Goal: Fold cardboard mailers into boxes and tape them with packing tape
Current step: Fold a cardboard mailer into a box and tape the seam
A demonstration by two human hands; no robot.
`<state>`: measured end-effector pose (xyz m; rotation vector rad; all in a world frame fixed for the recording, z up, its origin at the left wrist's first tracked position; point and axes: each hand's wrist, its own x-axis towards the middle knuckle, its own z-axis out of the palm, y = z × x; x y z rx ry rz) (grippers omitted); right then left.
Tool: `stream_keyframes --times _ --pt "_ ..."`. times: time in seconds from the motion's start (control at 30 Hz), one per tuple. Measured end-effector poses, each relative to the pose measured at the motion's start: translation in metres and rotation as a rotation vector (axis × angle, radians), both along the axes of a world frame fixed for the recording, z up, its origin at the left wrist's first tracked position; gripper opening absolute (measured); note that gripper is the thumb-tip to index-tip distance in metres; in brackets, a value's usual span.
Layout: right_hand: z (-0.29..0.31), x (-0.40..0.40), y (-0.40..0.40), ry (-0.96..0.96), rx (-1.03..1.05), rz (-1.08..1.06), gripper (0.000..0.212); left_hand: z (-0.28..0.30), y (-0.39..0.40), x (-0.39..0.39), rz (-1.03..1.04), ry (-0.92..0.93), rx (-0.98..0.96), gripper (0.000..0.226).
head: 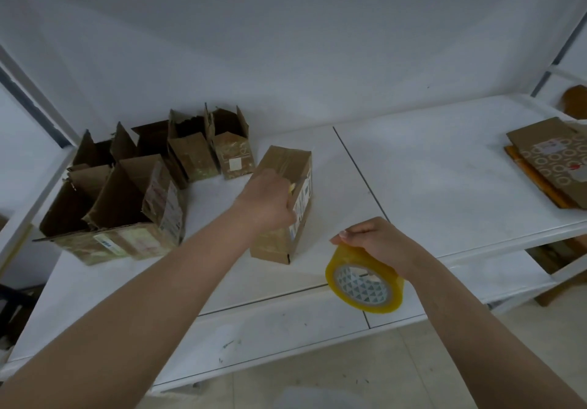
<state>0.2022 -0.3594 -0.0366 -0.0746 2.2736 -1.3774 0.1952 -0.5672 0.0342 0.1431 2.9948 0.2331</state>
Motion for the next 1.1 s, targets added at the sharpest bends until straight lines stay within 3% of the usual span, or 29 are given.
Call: stream_keyframes --times 0.13,0.2,0.3,0.37,0.4,0.5,0.57,0.67,0.77,0.9,1.1 --pt "0.009 0.001 0.008 0.067 -0.035 -0.033 0.02 -0.003 0.016 0.003 0.055 -0.045 -0.192 0.046" --pt "0.016 0.004 0.013 0.103 -0.076 -0.052 0.019 0.001 0.014 0.002 0.061 -0.069 -0.192 0.056" --pt "0.025 0.008 0.018 0.16 -0.129 -0.065 0.019 0.005 0.01 0.004 0.054 0.124 0.084 0.04" --pt "0.031 0.01 0.02 0.196 -0.16 -0.064 0.019 0.004 0.018 0.013 0.097 0.389 0.424 0.04" --pt "0.034 0.011 0.02 0.212 -0.176 -0.064 0.019 0.002 0.025 0.018 0.131 0.436 0.586 0.043" --pt "0.042 0.013 0.021 0.269 -0.199 -0.057 0.019 -0.001 0.046 0.03 0.157 0.139 0.735 0.067" --pt "0.046 0.014 0.021 0.304 -0.185 -0.051 0.021 -0.006 0.051 0.032 0.148 -0.009 0.786 0.062" --pt "0.043 0.014 0.021 0.358 -0.115 -0.081 0.031 -0.01 0.057 0.032 0.232 0.047 0.944 0.034" --pt "0.034 0.012 0.015 0.462 -0.056 -0.208 0.04 -0.012 0.07 0.038 0.337 0.025 1.083 0.031" --pt "0.02 0.005 0.009 0.628 0.143 -0.353 0.029 -0.02 0.085 0.05 0.479 -0.137 1.312 0.027" --pt "0.006 -0.006 0.005 0.78 0.412 -0.357 0.028 -0.015 0.067 0.049 0.366 -0.15 1.164 0.015"
